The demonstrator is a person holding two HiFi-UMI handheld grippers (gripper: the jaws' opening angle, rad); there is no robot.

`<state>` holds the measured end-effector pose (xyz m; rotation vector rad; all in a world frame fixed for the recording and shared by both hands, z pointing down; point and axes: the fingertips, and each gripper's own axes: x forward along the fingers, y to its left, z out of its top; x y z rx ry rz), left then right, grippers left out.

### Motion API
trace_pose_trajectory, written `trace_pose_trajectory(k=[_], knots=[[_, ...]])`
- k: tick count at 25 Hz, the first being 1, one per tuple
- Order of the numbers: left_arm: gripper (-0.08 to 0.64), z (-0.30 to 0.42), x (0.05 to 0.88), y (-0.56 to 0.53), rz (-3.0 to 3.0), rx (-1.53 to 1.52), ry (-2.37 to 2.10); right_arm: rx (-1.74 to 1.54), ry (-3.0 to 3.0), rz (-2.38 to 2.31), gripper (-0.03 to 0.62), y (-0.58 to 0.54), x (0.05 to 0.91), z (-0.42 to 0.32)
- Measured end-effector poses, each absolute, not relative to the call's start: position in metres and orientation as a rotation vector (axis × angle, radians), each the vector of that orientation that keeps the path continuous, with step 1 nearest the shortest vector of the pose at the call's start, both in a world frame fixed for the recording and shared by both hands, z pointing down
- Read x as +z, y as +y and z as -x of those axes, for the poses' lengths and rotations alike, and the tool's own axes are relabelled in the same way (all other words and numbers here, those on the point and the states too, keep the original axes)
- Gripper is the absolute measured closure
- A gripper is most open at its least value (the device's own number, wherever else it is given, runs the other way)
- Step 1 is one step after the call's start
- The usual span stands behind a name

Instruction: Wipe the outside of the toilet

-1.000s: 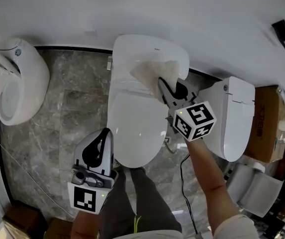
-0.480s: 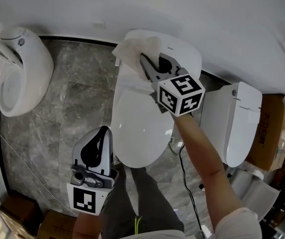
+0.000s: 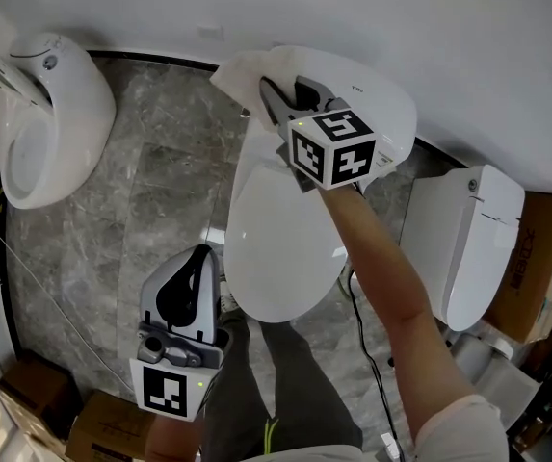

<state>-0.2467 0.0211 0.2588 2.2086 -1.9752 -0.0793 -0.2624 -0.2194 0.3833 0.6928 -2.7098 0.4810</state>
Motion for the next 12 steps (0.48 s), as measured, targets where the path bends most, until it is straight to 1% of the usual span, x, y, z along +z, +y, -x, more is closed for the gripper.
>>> trace_pose_trajectory(k=[5, 12], knots=[[0.543, 0.252, 0.265, 0.023, -2.195, -0.05, -1.983, 0.397, -2.633, -0.742, 0.522, -0.234, 0.41, 0.257], [0.543, 0.247, 0.269, 0.018, -2.196, -0.057, -1.969, 0.314, -2.579, -0.8, 0.522, -0.252, 0.417, 0.239]])
